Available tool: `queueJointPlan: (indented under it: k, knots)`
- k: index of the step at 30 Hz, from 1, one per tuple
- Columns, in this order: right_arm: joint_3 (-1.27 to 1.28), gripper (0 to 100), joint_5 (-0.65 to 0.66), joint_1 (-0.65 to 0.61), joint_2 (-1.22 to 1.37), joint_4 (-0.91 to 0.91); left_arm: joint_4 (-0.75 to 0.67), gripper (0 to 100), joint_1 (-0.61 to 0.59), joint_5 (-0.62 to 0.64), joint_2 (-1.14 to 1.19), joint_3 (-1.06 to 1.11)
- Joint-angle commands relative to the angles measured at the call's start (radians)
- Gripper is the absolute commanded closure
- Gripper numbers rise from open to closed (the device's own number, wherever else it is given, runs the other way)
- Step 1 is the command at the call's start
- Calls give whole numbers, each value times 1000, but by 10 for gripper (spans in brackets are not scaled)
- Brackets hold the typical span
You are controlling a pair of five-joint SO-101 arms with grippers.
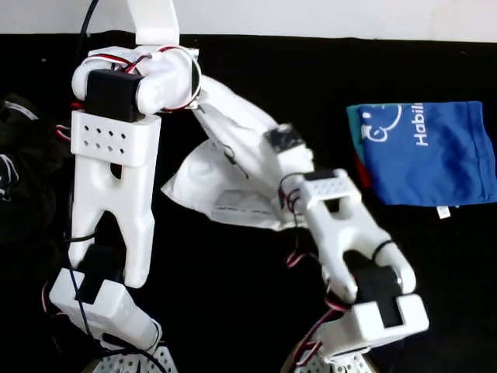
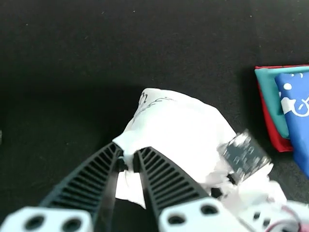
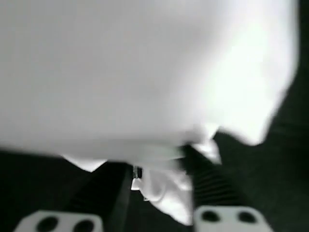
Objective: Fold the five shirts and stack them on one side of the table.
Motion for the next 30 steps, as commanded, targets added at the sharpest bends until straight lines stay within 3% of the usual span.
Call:
queueJointPlan:
  k: [1, 13, 24, 30]
  knots:
    - [-71, 995, 11, 47, -25, 13, 8, 992, -2, 2, -5, -41]
    - [-268, 992, 20, 174, -556, 209, 21, 992, -4, 2, -99, -53]
    - [-412, 992, 161, 182, -889, 283, 120, 992, -25, 5, -357, -53]
    - [-576, 992, 204, 186, -909, 297, 100, 992, -110, 126, -426, -53]
